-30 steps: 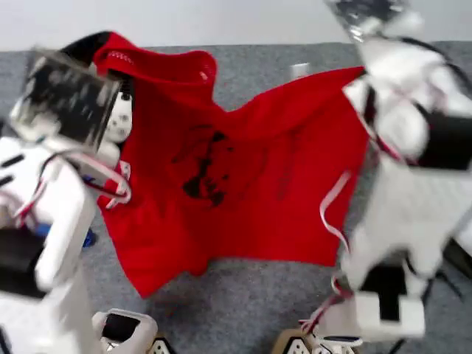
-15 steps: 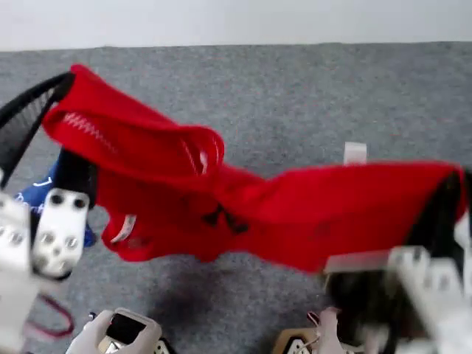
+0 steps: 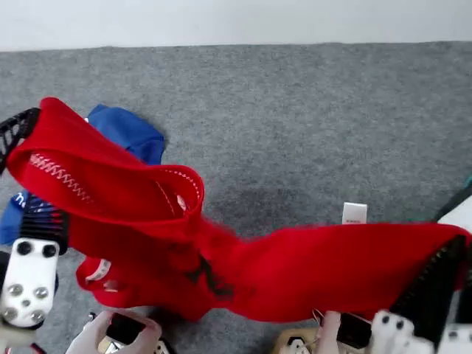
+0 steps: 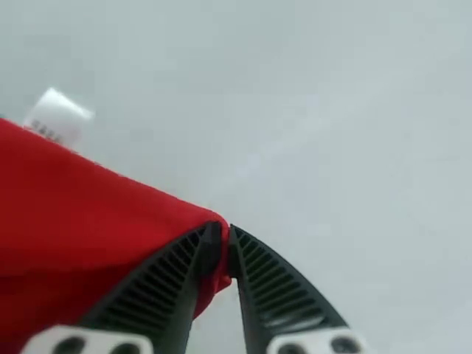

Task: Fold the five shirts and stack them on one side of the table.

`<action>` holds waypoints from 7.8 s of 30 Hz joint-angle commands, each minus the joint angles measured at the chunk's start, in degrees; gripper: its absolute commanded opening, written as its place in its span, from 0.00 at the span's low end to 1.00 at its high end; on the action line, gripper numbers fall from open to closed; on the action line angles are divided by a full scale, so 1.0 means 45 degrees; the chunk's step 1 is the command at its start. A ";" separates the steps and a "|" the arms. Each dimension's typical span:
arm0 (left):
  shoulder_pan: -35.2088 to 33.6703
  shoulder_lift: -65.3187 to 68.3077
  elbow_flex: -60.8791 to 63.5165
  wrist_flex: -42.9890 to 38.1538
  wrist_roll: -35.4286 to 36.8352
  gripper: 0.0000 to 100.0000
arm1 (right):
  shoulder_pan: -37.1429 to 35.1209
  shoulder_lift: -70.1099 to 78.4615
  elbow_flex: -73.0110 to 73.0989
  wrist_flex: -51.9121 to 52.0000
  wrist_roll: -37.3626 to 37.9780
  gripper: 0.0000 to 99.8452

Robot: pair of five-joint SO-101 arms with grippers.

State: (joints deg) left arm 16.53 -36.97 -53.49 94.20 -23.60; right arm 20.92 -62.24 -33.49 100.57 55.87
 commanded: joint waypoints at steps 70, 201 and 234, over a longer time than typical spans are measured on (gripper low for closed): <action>-0.2969 2.3111 -0.2940 -1.6625 0.1114 0.00 | -0.2413 2.0269 0.2911 -1.7416 -0.2950 0.01; -0.3126 0.5490 1.8315 0.0371 -1.1038 0.02 | -0.3878 1.5131 0.7814 0.0303 -0.1016 0.18; -0.3184 0.5372 1.7455 -0.0371 -0.1602 0.00 | -0.2295 1.9468 0.5665 -0.5968 -0.1934 0.01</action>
State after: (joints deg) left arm 2.11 -10.33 27.47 91.21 -31.43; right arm 9.76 27.69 -2.90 70.77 47.52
